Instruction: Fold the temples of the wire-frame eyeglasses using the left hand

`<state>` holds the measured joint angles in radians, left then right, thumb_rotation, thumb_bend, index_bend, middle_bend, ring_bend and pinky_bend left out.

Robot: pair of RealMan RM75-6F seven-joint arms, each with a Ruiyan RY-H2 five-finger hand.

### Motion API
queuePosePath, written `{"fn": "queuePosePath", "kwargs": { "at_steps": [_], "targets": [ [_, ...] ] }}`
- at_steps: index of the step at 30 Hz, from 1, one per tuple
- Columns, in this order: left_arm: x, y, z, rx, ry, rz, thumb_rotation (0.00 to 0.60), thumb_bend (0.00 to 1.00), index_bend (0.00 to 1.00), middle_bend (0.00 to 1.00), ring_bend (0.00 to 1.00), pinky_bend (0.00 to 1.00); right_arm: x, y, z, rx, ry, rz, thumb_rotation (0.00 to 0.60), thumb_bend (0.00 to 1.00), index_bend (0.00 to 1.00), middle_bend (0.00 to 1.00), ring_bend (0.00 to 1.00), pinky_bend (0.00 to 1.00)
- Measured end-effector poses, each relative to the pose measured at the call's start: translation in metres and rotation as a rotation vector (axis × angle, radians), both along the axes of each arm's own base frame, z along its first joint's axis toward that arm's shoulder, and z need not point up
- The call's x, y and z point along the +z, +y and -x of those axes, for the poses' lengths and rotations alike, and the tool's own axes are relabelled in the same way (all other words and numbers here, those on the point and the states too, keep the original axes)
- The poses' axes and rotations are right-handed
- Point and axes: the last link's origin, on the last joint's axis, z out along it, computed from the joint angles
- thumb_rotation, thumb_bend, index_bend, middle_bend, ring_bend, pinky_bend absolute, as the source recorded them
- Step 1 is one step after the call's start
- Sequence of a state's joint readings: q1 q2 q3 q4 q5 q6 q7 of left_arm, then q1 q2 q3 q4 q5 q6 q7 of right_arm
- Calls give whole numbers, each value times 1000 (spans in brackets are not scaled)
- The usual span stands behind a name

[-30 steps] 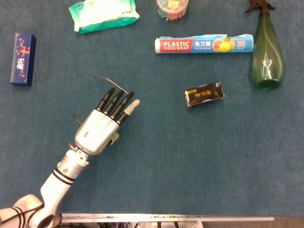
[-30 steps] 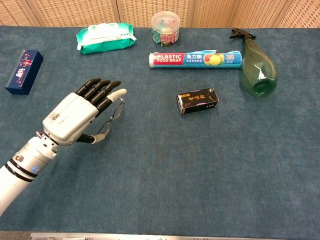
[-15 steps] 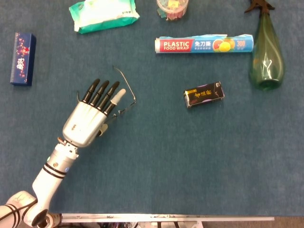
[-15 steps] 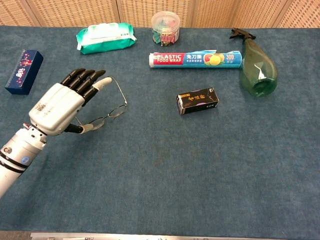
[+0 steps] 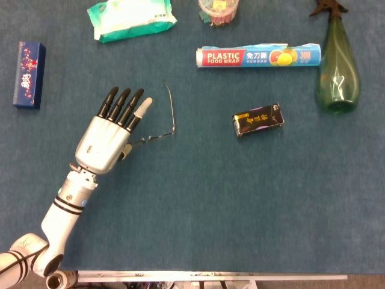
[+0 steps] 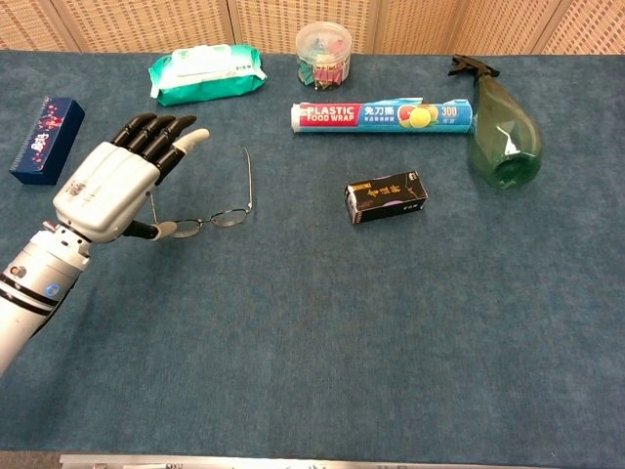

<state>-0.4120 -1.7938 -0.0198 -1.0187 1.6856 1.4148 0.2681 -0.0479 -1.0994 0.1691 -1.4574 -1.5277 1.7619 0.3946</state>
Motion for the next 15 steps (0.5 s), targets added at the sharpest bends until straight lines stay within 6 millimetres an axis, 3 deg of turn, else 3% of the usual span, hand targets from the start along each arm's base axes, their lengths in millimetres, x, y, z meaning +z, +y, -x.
{"fn": "queuePosePath", "kwargs": {
  "at_steps": [7,15],
  "targets": [
    [3,1,1,7,-13,-7,600,104,0,0,0,48,1,0,0,0,-2,2,600,186,331,293,228,382],
    [15,-11,6,-3,-53,14,600,104,26,0,0,48,1,0,0,0,-5,3,600,187,331,293,228,382]
  ]
}}
